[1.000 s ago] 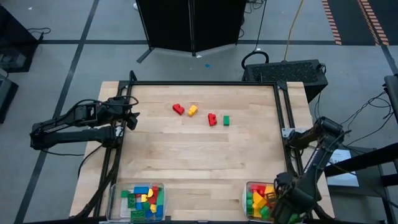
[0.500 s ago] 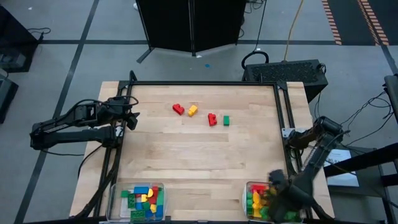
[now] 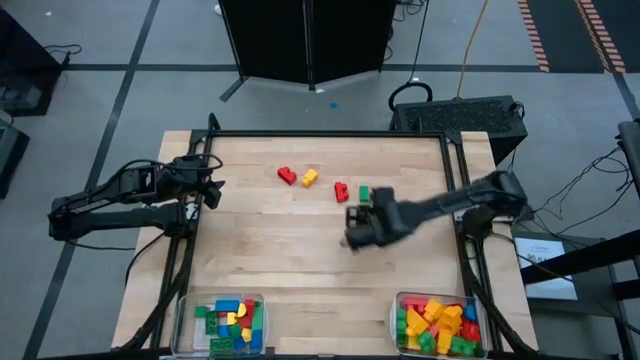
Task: Sort blocks by size
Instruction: Put the green triangular block into the left transparent bin
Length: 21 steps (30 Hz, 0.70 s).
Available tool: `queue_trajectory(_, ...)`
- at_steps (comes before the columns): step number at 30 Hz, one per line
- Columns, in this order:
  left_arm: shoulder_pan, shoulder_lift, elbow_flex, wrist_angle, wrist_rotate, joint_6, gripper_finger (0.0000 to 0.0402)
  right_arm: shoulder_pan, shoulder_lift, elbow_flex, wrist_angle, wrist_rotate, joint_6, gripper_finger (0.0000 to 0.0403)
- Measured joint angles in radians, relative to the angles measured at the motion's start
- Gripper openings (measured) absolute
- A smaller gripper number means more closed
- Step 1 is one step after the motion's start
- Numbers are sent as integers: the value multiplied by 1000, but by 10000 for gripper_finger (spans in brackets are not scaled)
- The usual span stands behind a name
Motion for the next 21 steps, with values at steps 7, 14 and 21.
queue_trajectory(7, 0, 0, 0, 0, 0, 0, 255, -187, 73, -65, 163, 149, -273, 249)
queue_trajectory(14, 0, 0, 0, 0, 0, 1, 255, -248, 95, -216, 355, 146, -306, 249)
queue_trajectory(21, 0, 0, 0, 1, 0, 4, 255, -274, 96, -456, 744, 75, -279, 249)
